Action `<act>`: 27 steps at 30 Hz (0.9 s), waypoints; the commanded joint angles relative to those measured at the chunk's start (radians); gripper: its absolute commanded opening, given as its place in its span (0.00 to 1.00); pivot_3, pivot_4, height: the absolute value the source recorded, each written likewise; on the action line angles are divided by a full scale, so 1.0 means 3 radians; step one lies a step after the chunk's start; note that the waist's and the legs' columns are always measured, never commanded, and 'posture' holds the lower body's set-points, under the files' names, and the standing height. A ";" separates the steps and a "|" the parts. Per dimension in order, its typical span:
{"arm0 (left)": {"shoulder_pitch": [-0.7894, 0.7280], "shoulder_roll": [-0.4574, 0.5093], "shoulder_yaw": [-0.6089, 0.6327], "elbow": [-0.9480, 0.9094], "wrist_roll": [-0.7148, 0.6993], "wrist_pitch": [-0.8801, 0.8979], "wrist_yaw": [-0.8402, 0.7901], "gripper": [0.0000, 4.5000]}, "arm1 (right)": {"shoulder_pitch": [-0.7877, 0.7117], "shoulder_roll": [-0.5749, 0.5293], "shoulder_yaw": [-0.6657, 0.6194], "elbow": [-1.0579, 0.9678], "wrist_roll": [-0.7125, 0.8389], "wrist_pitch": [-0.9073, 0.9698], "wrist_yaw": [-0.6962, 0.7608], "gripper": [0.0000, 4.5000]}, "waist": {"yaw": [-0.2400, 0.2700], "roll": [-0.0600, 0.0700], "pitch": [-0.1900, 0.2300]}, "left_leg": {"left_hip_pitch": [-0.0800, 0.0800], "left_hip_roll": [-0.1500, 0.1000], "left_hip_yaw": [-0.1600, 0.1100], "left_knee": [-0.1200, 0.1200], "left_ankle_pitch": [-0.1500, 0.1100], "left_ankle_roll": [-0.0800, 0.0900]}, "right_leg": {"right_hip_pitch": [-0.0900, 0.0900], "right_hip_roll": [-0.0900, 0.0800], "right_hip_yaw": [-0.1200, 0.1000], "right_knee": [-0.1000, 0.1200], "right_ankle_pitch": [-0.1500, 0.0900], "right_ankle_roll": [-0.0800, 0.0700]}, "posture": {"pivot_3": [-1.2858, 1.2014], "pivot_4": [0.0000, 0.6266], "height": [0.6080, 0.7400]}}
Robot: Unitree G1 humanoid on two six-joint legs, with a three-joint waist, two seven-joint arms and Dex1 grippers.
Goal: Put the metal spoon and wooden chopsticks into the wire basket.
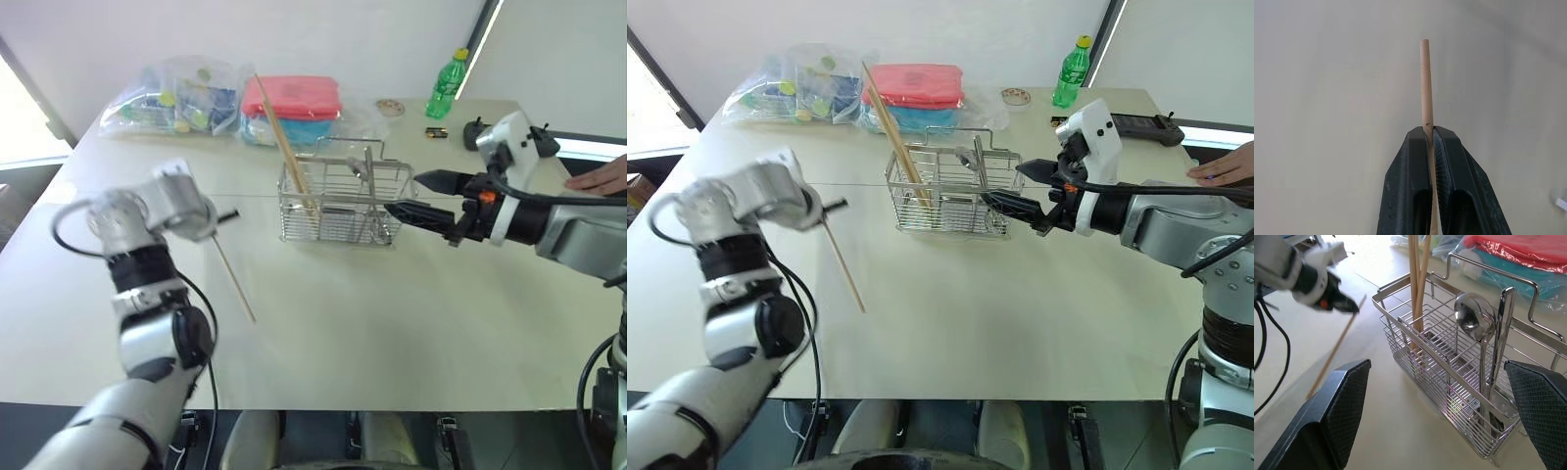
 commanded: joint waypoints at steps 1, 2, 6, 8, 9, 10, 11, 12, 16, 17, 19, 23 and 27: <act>0.0002 0.0266 -0.0260 -0.0212 0.0713 -0.0941 -0.1154 0.01 | -0.0097 -0.0012 -0.0085 -0.0005 0.0009 -0.0062 0.0018 1.00 | -0.0001 0.0008 -0.0004 | 0.0002 0.0000 0.0004 -0.0003 0.0002 -0.0003 | -0.0002 0.0000 0.0003 -0.0001 0.0000 0.0000 | 0.52 0.24 0.69; 0.0023 0.0283 -0.0287 -0.0195 0.0838 -0.1187 -0.1466 0.01 | -0.0095 -0.0022 -0.0095 0.0002 0.0020 -0.0052 0.0024 1.00 | 0.0004 0.0010 -0.0006 | 0.0002 0.0000 0.0006 -0.0005 0.0005 -0.0009 | -0.0002 0.0000 0.0004 -0.0002 0.0000 0.0000 | 0.52 0.24 0.69; 0.0112 0.0246 -0.0296 -0.0159 0.1157 -0.2025 -0.2670 0.01 | -0.0051 -0.0123 -0.0112 0.0010 0.0015 -0.0012 0.0110 1.00 | 0.0018 0.0007 -0.0004 | -0.0002 0.0001 0.0007 -0.0001 0.0001 0.0000 | -0.0002 0.0000 0.0004 -0.0003 -0.0001 -0.0001 | 0.52 0.24 0.69; 0.0106 0.0277 -0.0329 -0.0160 0.1232 -0.2367 -0.3436 0.01 | -0.0027 -0.0190 -0.0145 0.0008 0.0013 -0.0021 0.0183 1.00 | 0.0012 0.0004 -0.0002 | -0.0006 0.0001 0.0007 0.0003 0.0000 0.0001 | -0.0001 0.0000 0.0004 -0.0008 0.0000 -0.0003 | 0.52 0.24 0.69; 0.0082 0.0273 -0.0303 -0.0141 0.1214 -0.2476 -0.3730 0.01 | -0.0025 -0.0206 -0.0161 0.0018 0.0021 -0.0020 0.0198 1.00 | 0.0009 0.0003 -0.0002 | -0.0006 0.0001 0.0008 0.0004 0.0000 0.0001 | -0.0001 0.0000 0.0004 -0.0008 0.0000 -0.0004 | 0.52 0.24 0.69; 0.0048 0.0296 -0.0307 -0.0113 0.1239 -0.2599 -0.4017 0.01 | -0.0024 -0.0214 -0.0172 0.0028 0.0025 -0.0021 0.0203 1.00 | 0.0006 0.0004 -0.0002 | -0.0006 0.0001 0.0009 0.0003 0.0000 0.0002 | -0.0002 0.0000 0.0004 -0.0009 0.0000 -0.0005 | 0.52 0.24 0.69; -0.0011 0.0301 -0.0304 -0.0073 0.1255 -0.2690 -0.4229 0.01 | -0.0021 -0.0216 -0.0176 0.0039 0.0023 -0.0025 0.0201 1.00 | 0.0004 0.0004 -0.0002 | -0.0006 0.0001 0.0010 0.0003 -0.0001 0.0004 | -0.0002 0.0000 0.0004 -0.0008 0.0000 -0.0005 | 0.52 0.24 0.69; -0.0074 0.0302 -0.0305 -0.0037 0.1260 -0.2743 -0.4408 0.01 | -0.0011 -0.0216 -0.0177 0.0042 0.0014 -0.0032 0.0201 1.00 | 0.0004 0.0004 -0.0002 | -0.0005 0.0003 0.0010 0.0002 -0.0001 0.0004 | -0.0002 0.0001 0.0004 -0.0007 0.0000 -0.0005 | 0.52 0.24 0.69; -0.0324 0.0292 -0.0448 0.0005 0.1422 -0.2973 -0.5002 0.01 | 0.0047 -0.0187 -0.0170 0.0038 -0.0017 -0.0044 0.0167 1.00 | 0.0003 0.0004 -0.0002 | -0.0005 0.0004 0.0009 0.0002 -0.0002 0.0007 | -0.0002 0.0002 0.0004 -0.0006 0.0001 -0.0003 | 0.52 0.24 0.69; -0.0395 0.0304 -0.0508 0.0002 0.1463 -0.2978 -0.5142 0.01 | 0.0052 -0.0182 -0.0169 0.0038 -0.0018 -0.0042 0.0156 1.00 | 0.0003 0.0004 -0.0002 | -0.0005 0.0004 0.0010 0.0002 -0.0003 0.0007 | -0.0002 0.0002 0.0004 -0.0006 0.0001 -0.0003 | 0.52 0.24 0.69; -0.0471 0.0311 -0.0558 0.0009 0.1522 -0.2982 -0.5309 0.01 | 0.0059 -0.0176 -0.0170 0.0037 -0.0016 -0.0043 0.0144 1.00 | 0.0003 0.0004 -0.0002 | -0.0004 0.0004 0.0010 0.0002 -0.0003 0.0009 | -0.0002 0.0002 0.0004 -0.0006 0.0001 -0.0002 | 0.52 0.24 0.69; -0.0635 0.0373 -0.0791 -0.0192 0.1701 -0.3040 -0.5736 0.01 | 0.0070 -0.0178 -0.0213 0.0056 -0.0020 -0.0034 0.0093 1.00 | -0.0002 0.0004 -0.0002 | -0.0003 0.0004 0.0009 0.0002 -0.0004 0.0010 | -0.0002 0.0002 0.0004 -0.0003 0.0001 -0.0001 | 0.52 0.24 0.69; -0.0696 0.0248 -0.0877 -0.0389 0.1674 -0.2953 -0.5843 0.01 | 0.0106 -0.0168 -0.0283 0.0049 0.0024 -0.0008 0.0035 1.00 | -0.0001 0.0004 -0.0002 | -0.0003 0.0005 0.0009 0.0001 -0.0005 0.0012 | -0.0003 0.0003 0.0004 -0.0004 0.0001 -0.0001 | 0.52 0.24 0.69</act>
